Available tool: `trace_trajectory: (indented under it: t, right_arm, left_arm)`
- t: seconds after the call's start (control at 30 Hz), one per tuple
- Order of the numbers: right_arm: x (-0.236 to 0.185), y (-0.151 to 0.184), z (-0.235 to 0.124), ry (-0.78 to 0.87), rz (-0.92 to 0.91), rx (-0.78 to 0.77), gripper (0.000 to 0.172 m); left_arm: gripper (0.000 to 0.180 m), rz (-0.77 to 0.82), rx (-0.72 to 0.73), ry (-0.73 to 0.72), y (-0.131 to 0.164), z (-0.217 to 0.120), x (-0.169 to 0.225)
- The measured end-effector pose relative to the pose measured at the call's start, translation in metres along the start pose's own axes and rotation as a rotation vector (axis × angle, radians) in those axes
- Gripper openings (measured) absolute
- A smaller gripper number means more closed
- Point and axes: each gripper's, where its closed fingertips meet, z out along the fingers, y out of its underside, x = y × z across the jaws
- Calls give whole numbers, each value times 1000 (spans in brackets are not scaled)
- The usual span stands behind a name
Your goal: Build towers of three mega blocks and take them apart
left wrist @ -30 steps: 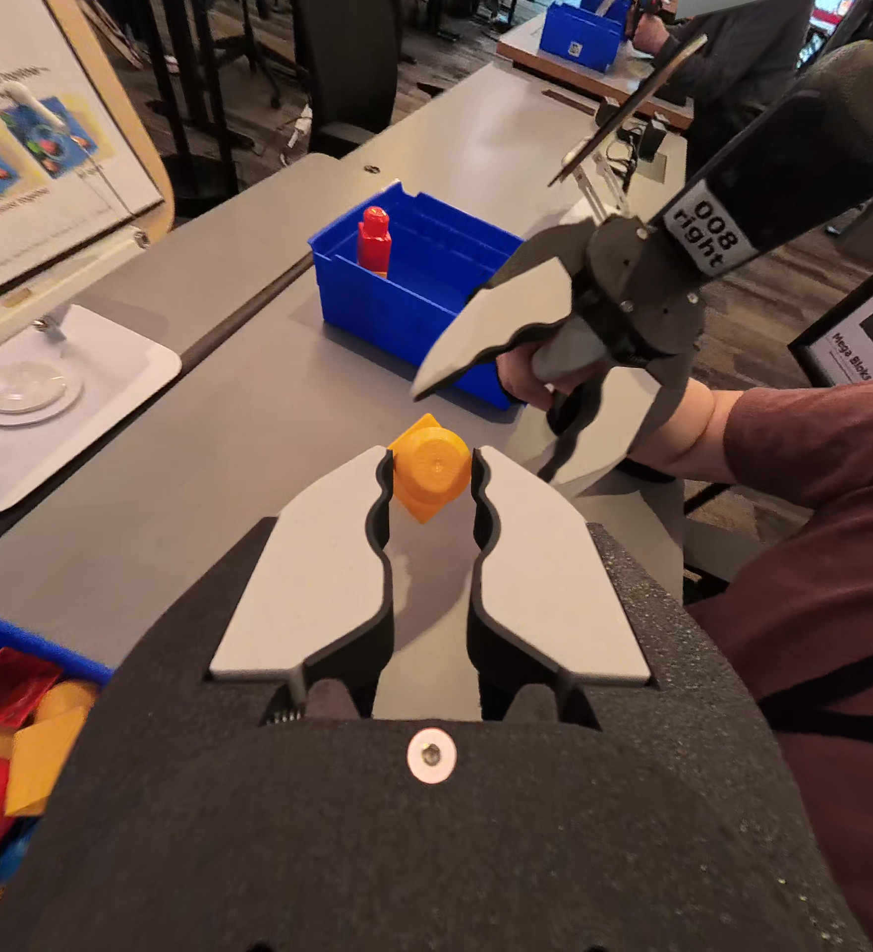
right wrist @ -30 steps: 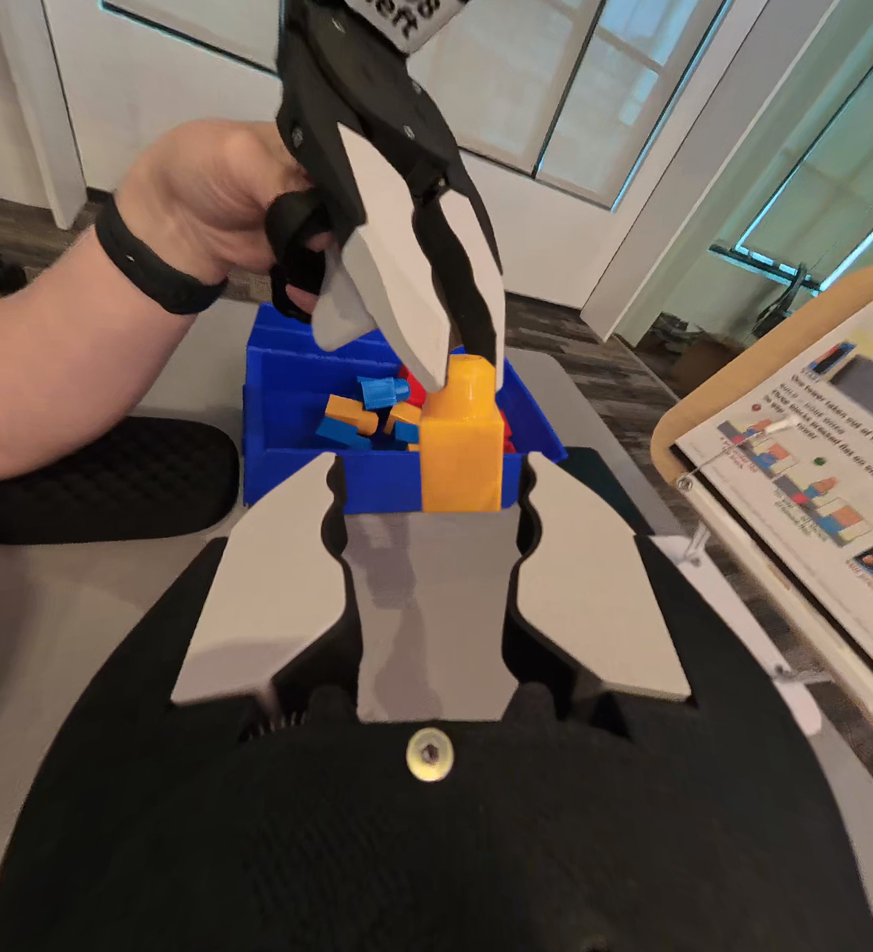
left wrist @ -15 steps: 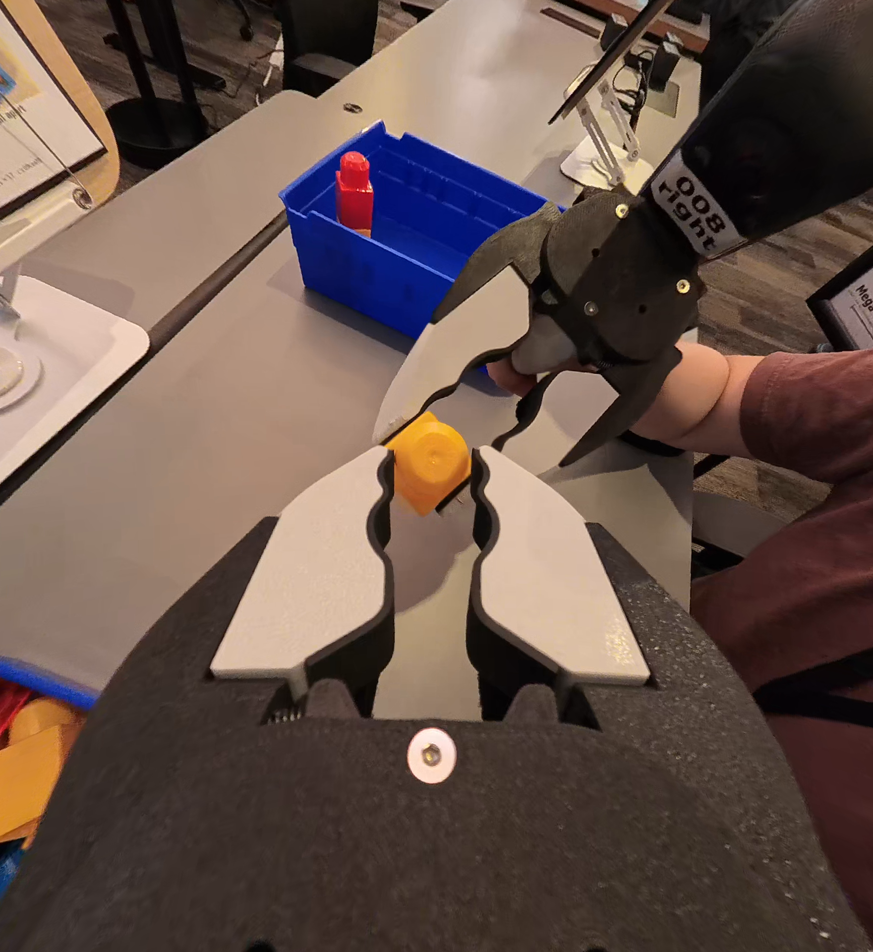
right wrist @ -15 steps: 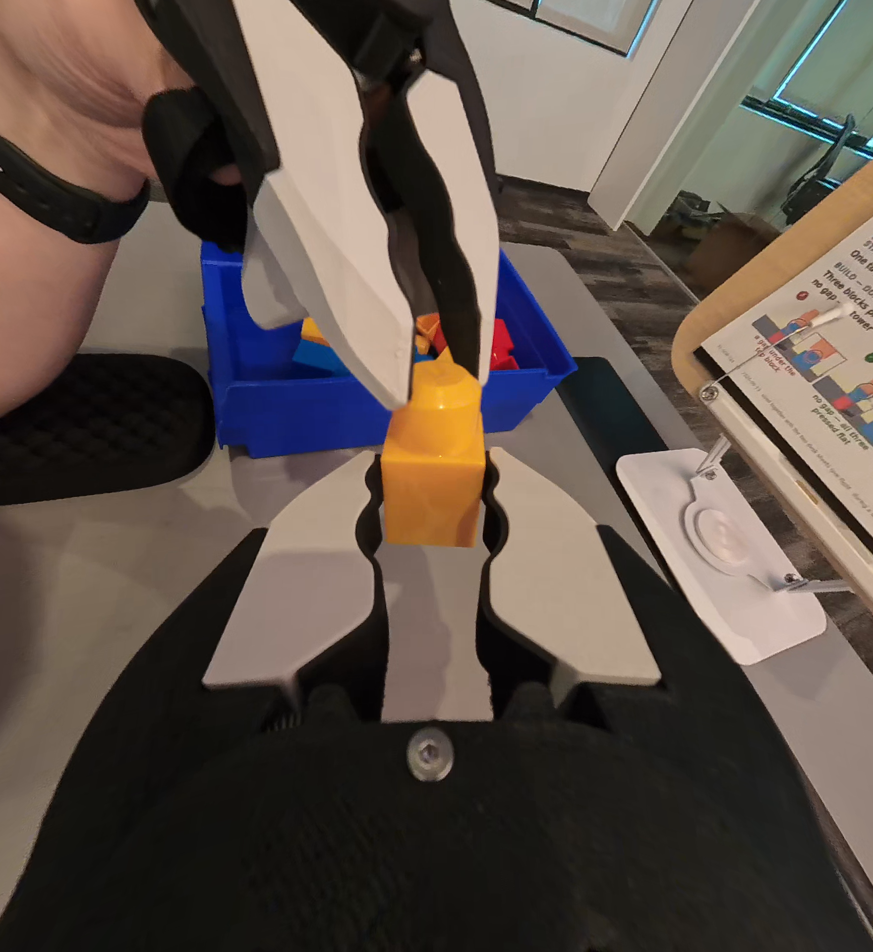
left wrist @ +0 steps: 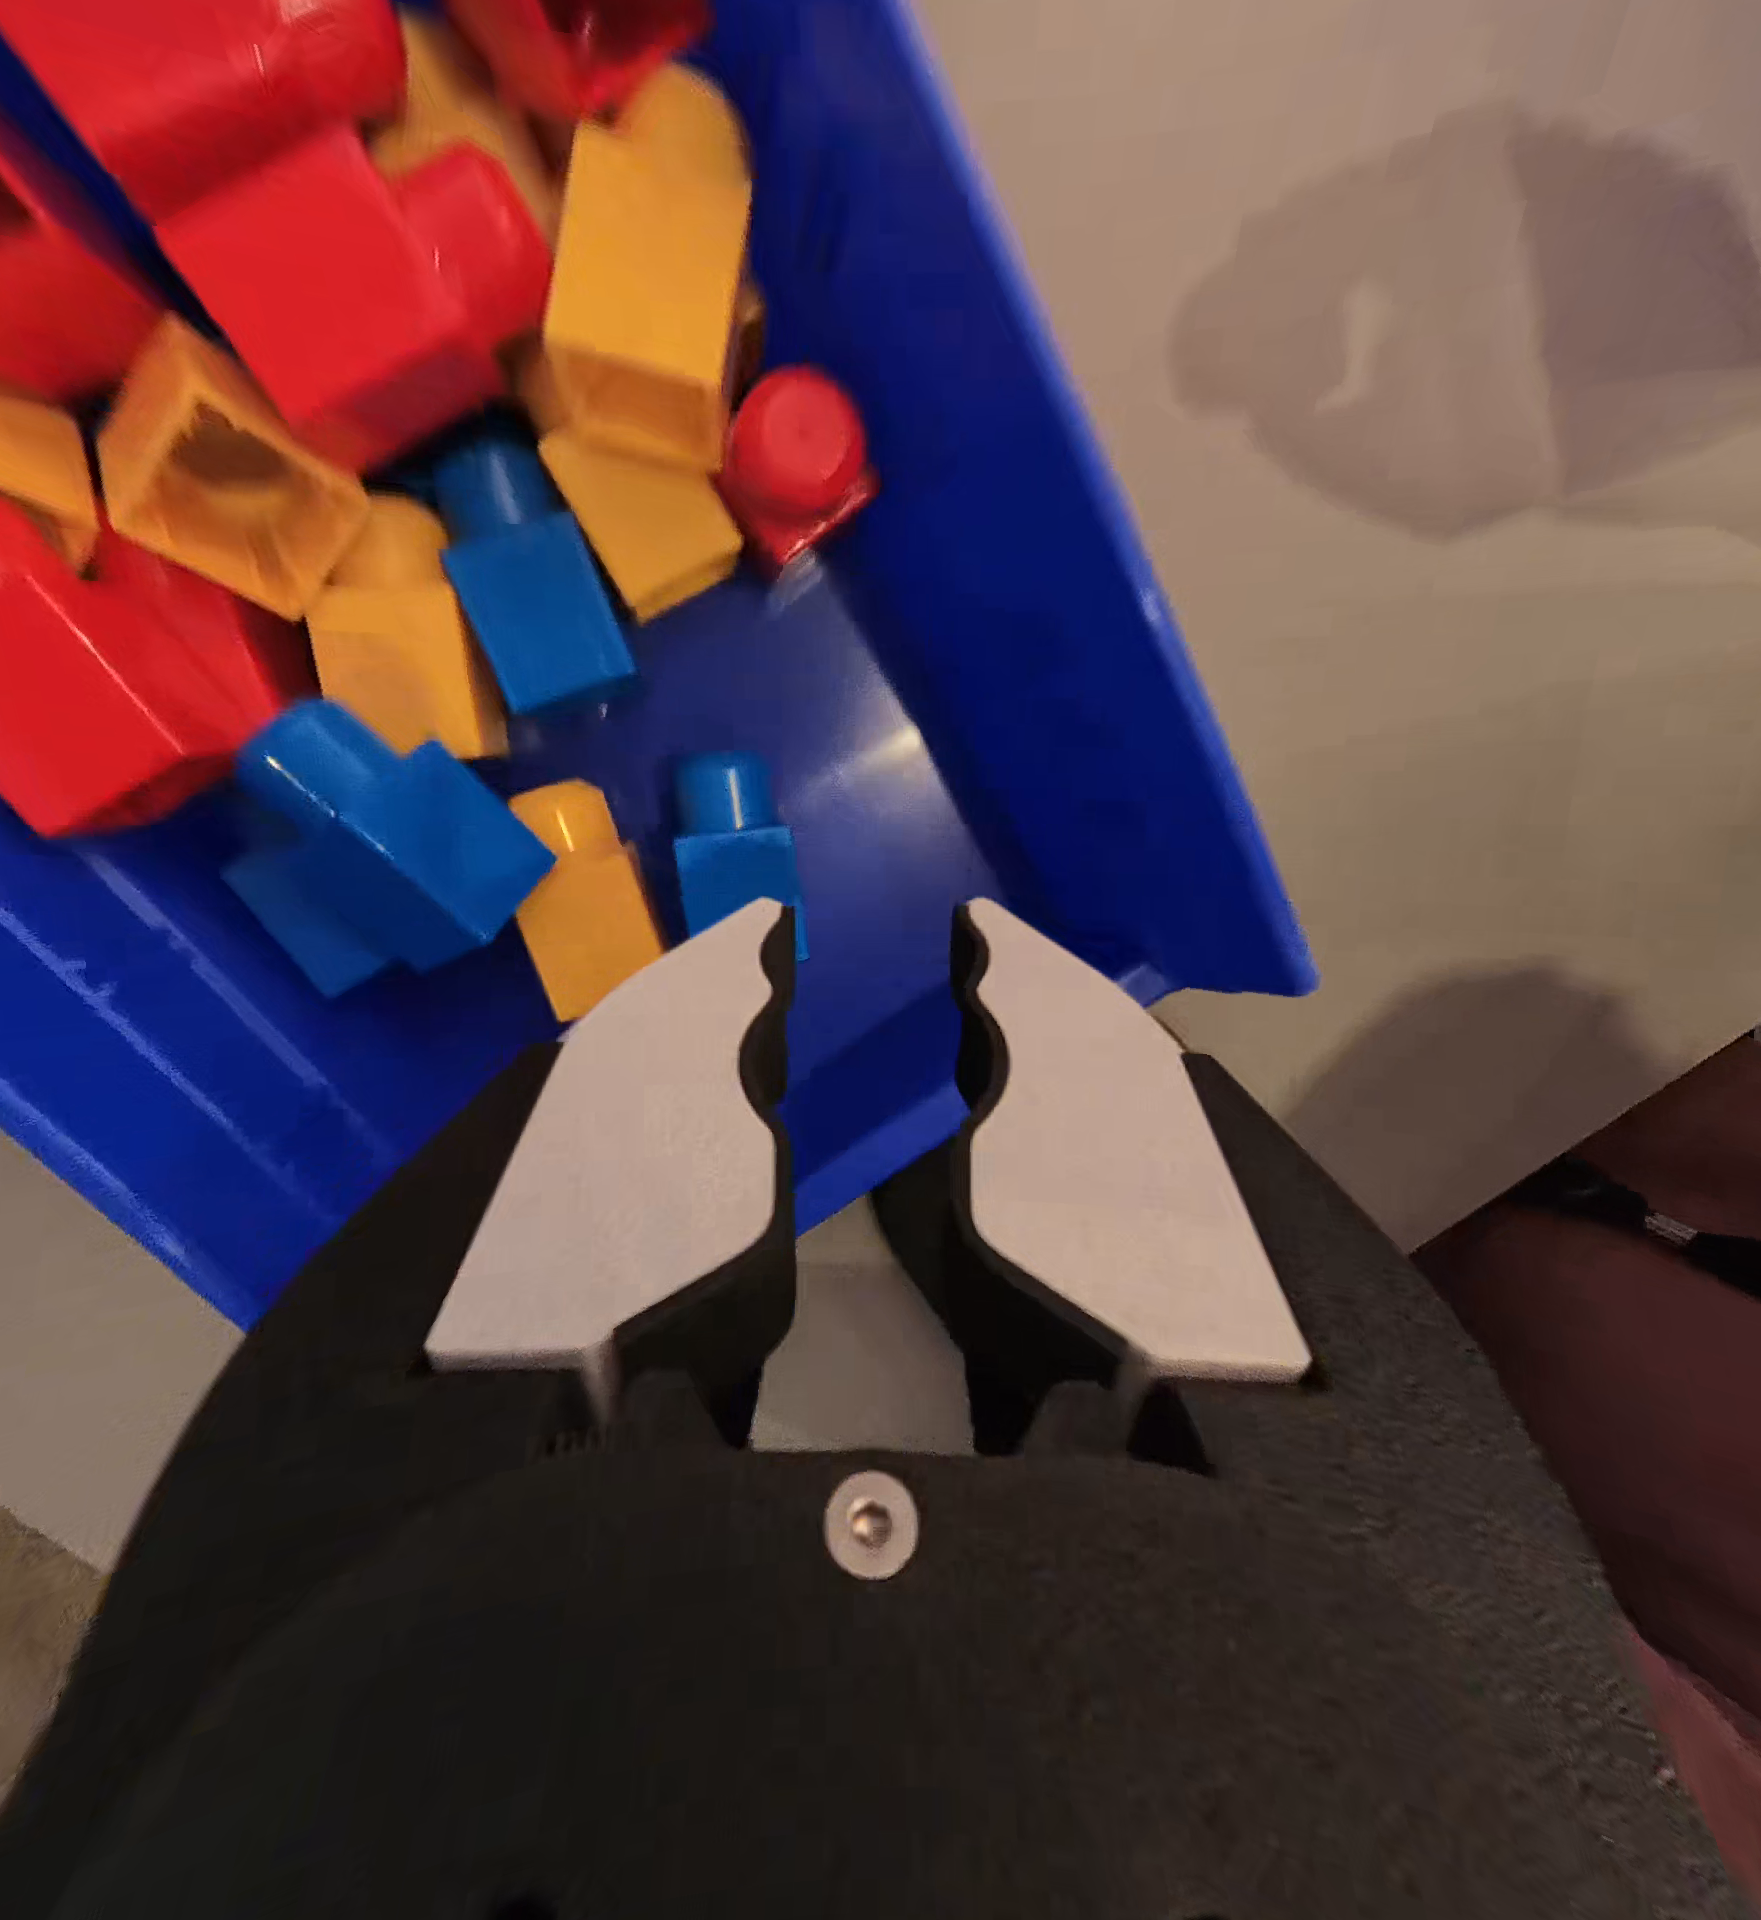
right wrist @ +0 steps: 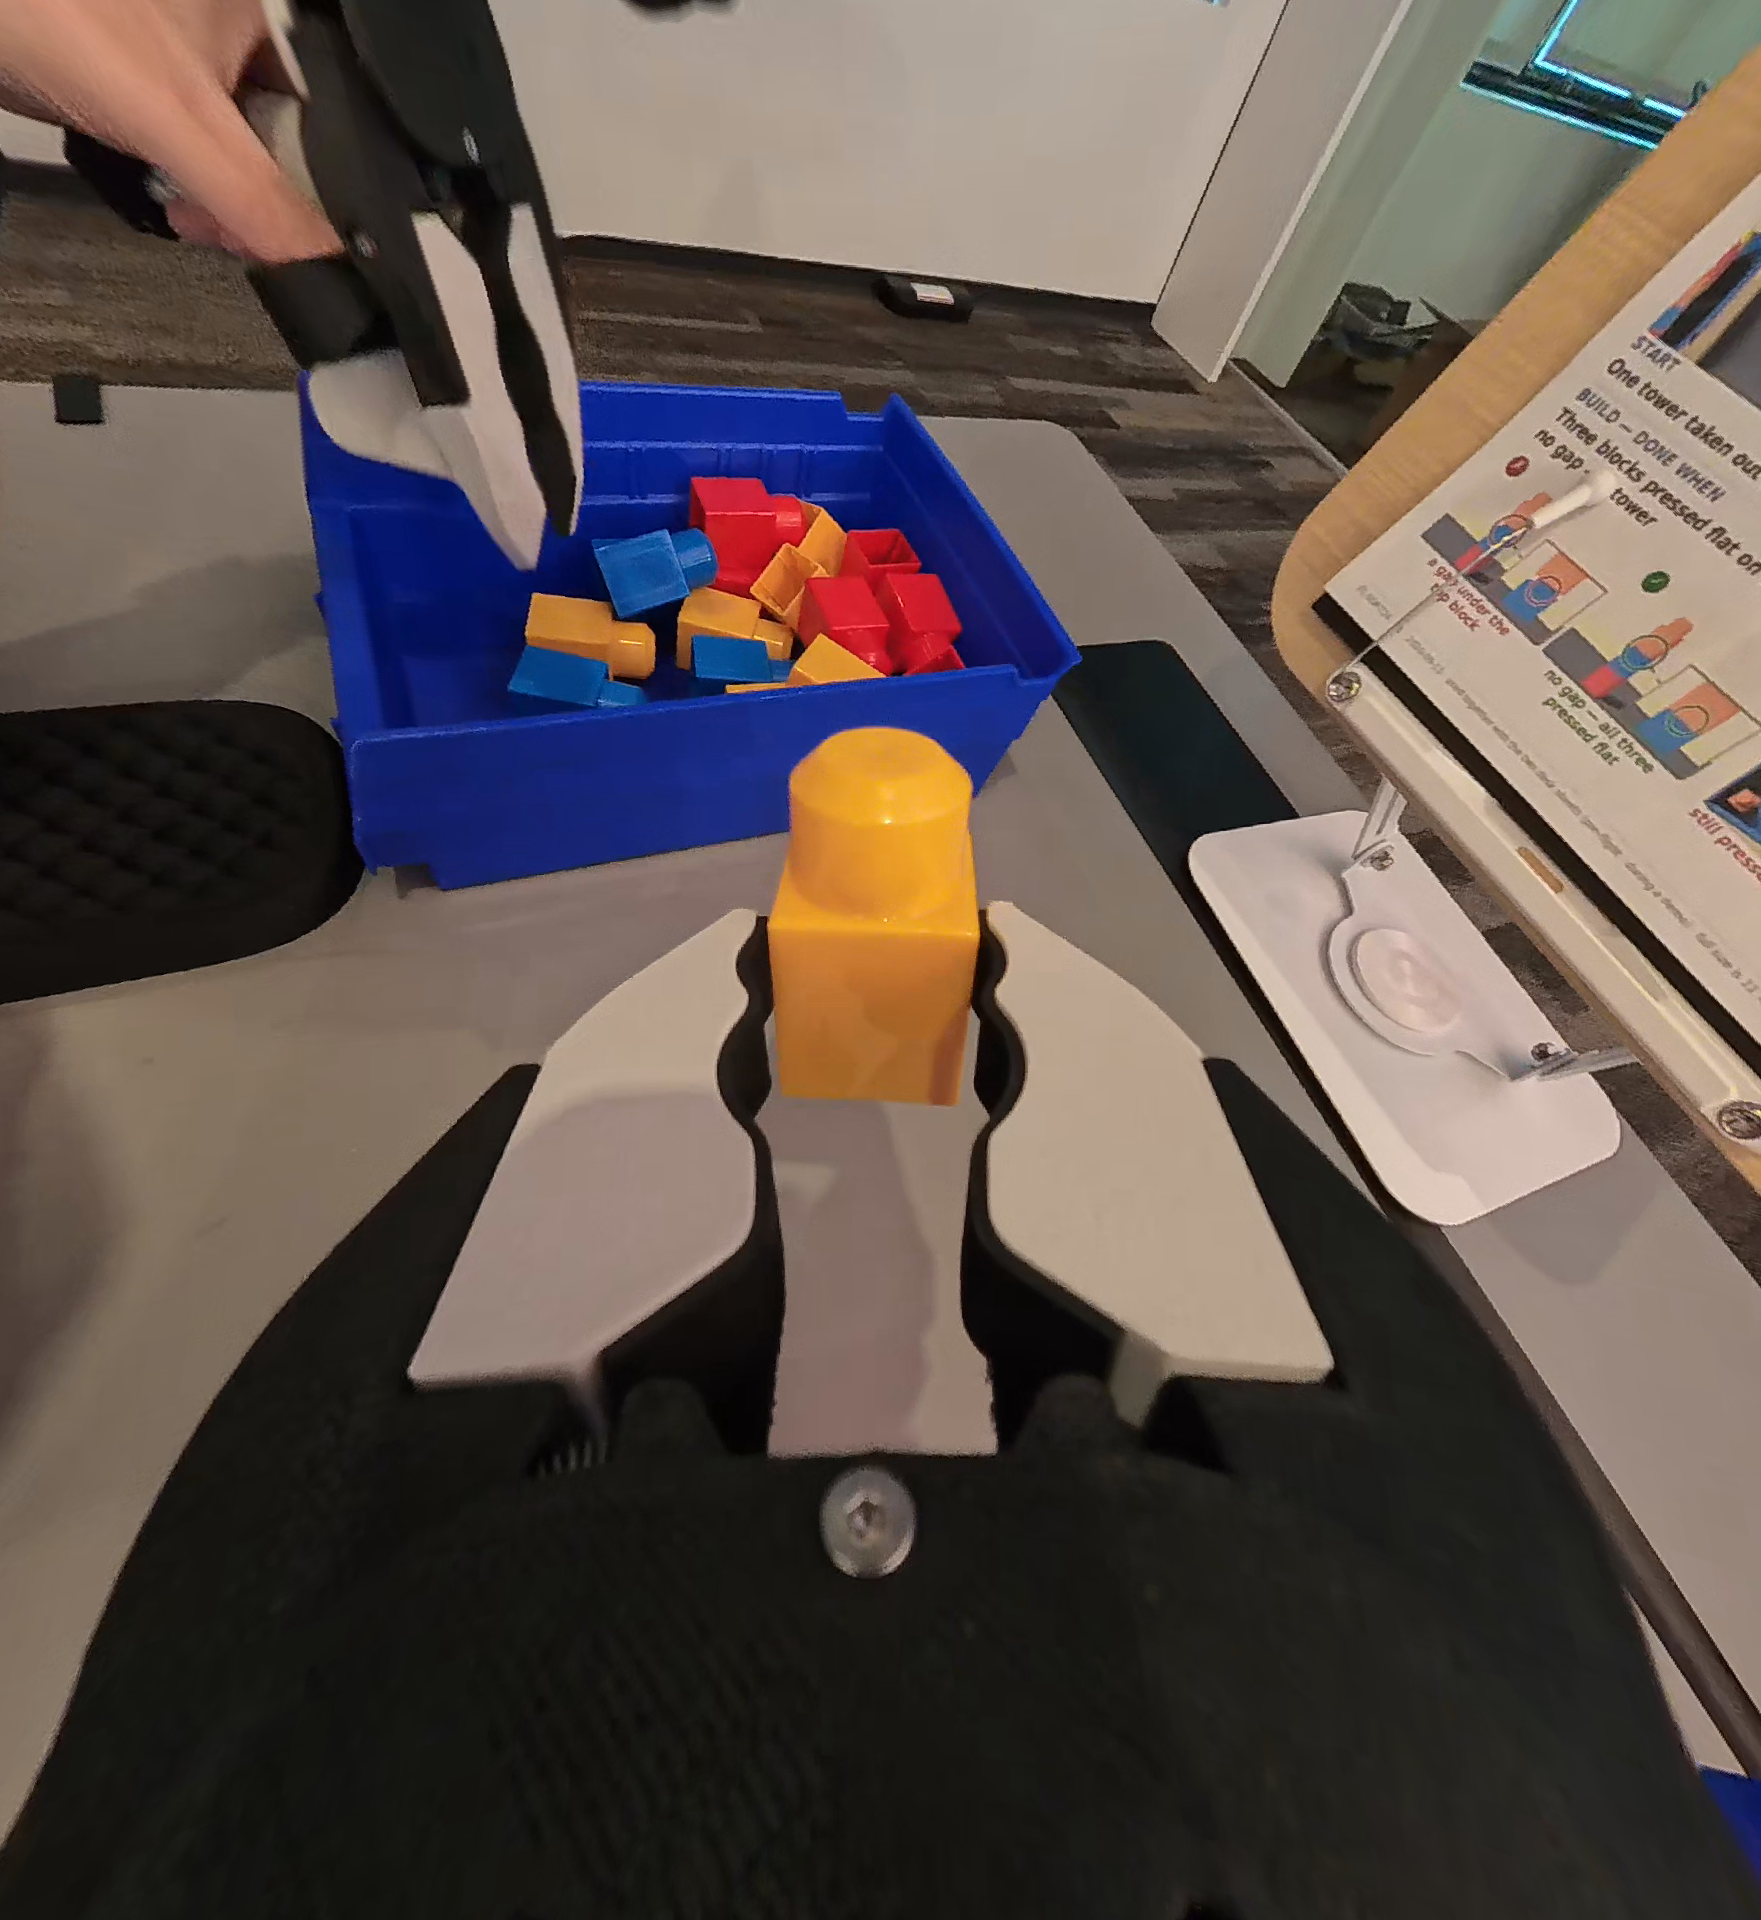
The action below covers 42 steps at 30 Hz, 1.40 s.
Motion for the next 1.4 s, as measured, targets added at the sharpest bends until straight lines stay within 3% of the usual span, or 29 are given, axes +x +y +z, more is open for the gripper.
trace_trajectory:
  t: [0.27,0.8,1.13,1.27,1.4]
  right_arm:
    - [5,-4,-10,-1,-4,21,37]
    - [-1,-5,-11,-27,-45,10,37]
    - [-6,-2,-10,-43,-59,-12,37]
    - [-6,-2,-11,-44,-61,-12,37]
    - [-7,-4,-10,-63,-44,8,37]
  left_arm:
    - [35,-61,-160,-59,13,33,-19]
    - [45,-123,-334,-125,30,61,-36]
    - [35,-157,-452,-128,41,77,-40]
    - [37,-104,-378,-178,30,65,-46]
    - [35,-24,-18,-52,-13,21,-24]
